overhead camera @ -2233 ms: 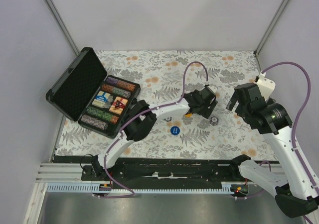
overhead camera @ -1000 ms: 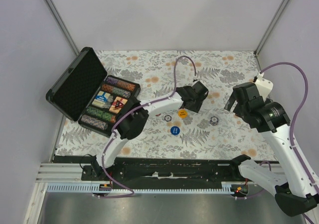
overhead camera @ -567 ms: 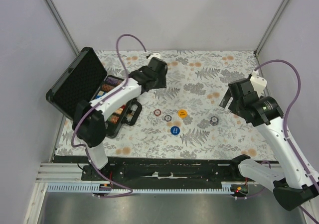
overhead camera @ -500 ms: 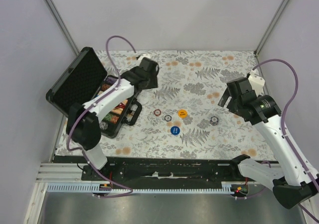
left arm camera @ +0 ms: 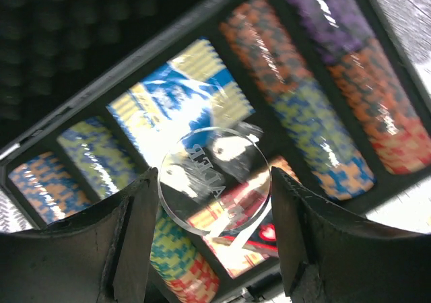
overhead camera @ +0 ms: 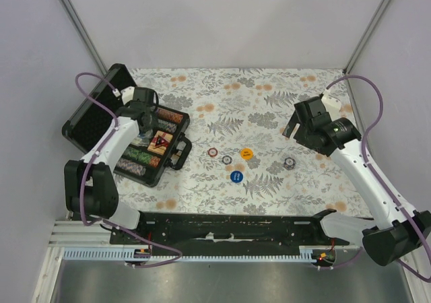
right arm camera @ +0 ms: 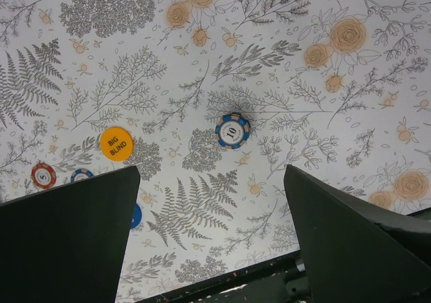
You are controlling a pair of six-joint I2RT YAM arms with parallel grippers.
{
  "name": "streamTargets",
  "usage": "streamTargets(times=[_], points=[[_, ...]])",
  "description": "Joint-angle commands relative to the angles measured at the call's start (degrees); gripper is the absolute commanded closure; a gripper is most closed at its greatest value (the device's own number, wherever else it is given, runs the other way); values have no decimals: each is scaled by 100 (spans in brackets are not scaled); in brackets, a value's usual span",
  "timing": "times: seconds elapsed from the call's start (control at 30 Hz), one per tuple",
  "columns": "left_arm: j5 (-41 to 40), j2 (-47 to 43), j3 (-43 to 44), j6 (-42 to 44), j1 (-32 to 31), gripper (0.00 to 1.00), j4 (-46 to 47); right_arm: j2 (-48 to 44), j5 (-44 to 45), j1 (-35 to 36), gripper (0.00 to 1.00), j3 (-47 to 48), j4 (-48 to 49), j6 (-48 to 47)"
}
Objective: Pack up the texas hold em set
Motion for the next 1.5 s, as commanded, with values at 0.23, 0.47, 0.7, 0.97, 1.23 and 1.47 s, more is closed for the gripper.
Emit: streamTargets(times=[0.23, 0.47, 0.7, 0.97, 1.23, 1.47], points=[[-363, 240, -78, -373, 806, 55, 482, 87, 74, -22, 4, 96, 253, -1], [-381, 635, 19, -382, 877, 55, 614, 148, 109, -22, 4, 157, 253, -80], [-381, 802, 19, -295, 912, 48, 773, 236, 109, -31, 3, 219, 253, -107], [-346, 908, 63, -163, 912, 33, 931, 298, 83, -22, 3, 271, 253, -115], [-284, 601, 89, -215, 912, 18, 641, 210, 74, -22, 4, 175, 244, -1], [137, -31, 256, -285, 903, 15, 158, 254, 21, -22, 4, 157, 253, 51]])
